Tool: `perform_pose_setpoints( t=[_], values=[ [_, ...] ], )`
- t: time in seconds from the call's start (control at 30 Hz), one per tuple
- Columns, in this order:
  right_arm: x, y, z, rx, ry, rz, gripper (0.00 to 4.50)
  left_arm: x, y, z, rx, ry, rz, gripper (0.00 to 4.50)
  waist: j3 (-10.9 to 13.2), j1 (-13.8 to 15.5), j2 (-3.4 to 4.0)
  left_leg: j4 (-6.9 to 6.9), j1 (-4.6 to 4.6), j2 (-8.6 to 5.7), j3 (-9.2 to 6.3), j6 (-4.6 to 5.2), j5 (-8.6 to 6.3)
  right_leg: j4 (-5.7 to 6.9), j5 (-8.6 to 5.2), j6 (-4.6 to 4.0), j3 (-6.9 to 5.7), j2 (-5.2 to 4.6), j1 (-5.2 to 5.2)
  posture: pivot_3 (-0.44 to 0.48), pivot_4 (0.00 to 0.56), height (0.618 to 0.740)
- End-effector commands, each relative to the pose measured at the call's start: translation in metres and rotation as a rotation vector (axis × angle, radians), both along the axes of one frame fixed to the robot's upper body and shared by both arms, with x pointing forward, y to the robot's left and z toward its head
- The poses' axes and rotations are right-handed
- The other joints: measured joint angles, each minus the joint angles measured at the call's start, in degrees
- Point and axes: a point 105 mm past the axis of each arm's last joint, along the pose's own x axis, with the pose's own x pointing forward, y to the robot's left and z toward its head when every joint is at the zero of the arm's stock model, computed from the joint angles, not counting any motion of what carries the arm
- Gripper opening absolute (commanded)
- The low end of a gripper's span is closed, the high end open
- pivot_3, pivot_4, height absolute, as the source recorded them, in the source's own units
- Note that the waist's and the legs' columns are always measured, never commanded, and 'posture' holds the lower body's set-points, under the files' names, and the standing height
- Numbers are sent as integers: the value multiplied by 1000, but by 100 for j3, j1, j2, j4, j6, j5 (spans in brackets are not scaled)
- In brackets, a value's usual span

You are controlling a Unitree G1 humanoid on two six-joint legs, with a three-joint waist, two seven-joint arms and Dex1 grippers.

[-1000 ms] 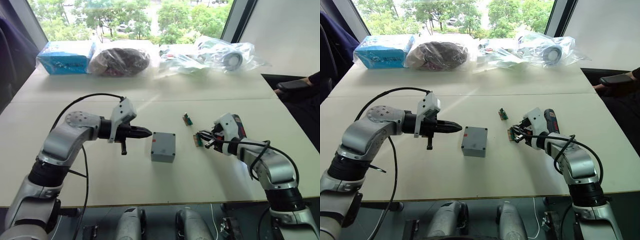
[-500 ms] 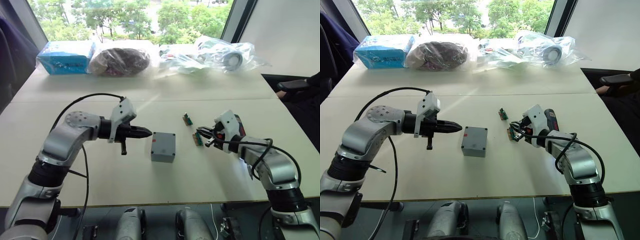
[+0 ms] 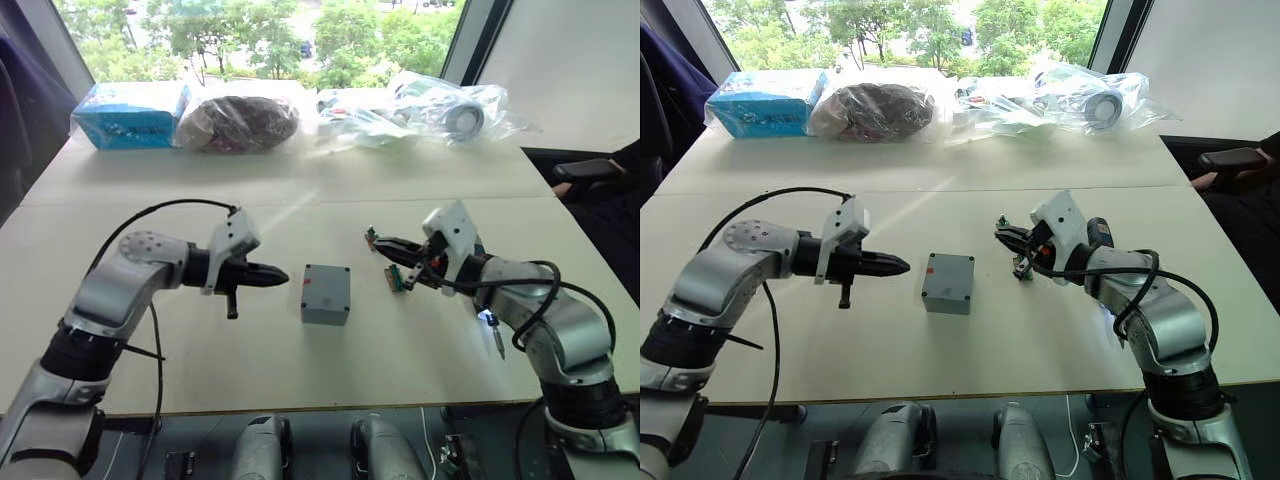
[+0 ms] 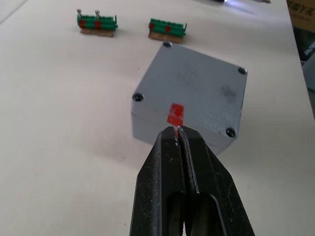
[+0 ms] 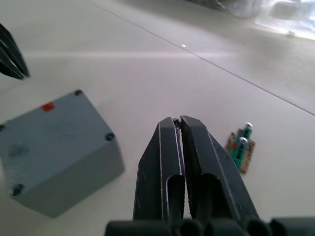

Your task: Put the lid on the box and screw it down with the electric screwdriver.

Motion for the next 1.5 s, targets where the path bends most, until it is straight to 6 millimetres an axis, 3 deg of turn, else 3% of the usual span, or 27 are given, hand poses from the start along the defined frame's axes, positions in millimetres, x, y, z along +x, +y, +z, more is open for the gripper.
perform_pose_setpoints(
  t=[0.03,0.73,1.1,1.5],
  values=[
    [-7,17,4,-1,-26,65,104,-5,-6,15,-12,-64,-30,0,0,15,0,0,0,0,0,0,0,0,-5,-8,0,-1,0,0,150,740],
    [6,17,-22,-55,30,55,104,-10,-8,23,-15,-81,-3,0,0,0,0,1,0,-3,2,0,0,-1,-1,-2,1,-2,0,0,150,740],
    [6,21,-12,-4,20,67,104,-7,-7,21,-18,-77,10,0,0,3,0,1,0,-3,2,0,0,-1,-1,-1,1,-2,0,0,150,740],
    [3,19,-19,-29,42,69,104,-8,-7,19,-19,-73,4,0,0,1,0,1,0,-3,2,0,0,-1,-1,-1,1,-2,0,0,150,740]
  ],
)
